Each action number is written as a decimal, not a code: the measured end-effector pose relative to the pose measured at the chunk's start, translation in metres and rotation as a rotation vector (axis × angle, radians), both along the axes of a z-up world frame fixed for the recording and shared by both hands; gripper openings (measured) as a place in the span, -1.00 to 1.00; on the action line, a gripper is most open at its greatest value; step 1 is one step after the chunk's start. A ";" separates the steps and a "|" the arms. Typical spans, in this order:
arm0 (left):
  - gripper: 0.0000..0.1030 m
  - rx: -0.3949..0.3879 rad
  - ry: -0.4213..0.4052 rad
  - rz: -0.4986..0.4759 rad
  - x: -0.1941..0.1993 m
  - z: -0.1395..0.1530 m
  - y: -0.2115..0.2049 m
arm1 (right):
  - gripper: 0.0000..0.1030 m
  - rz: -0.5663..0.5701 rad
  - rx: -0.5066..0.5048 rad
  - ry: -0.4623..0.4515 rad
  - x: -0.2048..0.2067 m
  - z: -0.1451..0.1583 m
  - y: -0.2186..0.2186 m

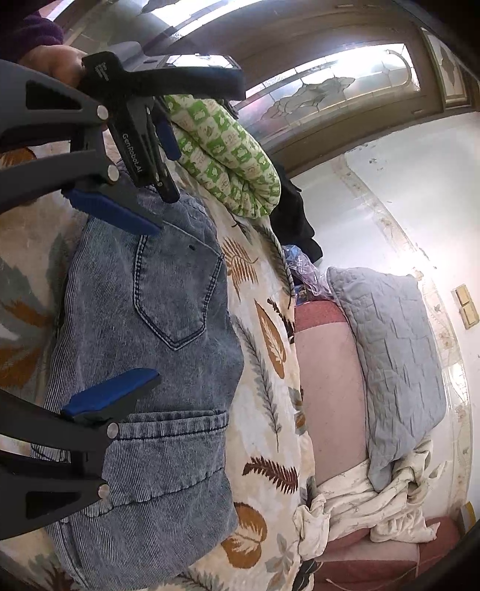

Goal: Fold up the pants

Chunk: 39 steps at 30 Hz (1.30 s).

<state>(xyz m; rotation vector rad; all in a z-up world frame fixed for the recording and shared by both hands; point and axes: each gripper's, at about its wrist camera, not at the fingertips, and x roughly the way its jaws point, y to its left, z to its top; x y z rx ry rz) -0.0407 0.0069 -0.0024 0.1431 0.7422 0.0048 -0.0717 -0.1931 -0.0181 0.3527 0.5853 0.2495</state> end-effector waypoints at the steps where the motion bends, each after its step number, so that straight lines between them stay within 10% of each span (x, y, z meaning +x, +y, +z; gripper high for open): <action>1: 0.47 0.000 0.002 0.000 0.000 0.000 0.000 | 0.51 0.001 -0.001 0.002 0.000 0.000 0.000; 39: 0.47 -0.004 0.050 -0.009 0.007 -0.011 -0.004 | 0.51 0.002 0.043 0.057 0.008 -0.011 -0.005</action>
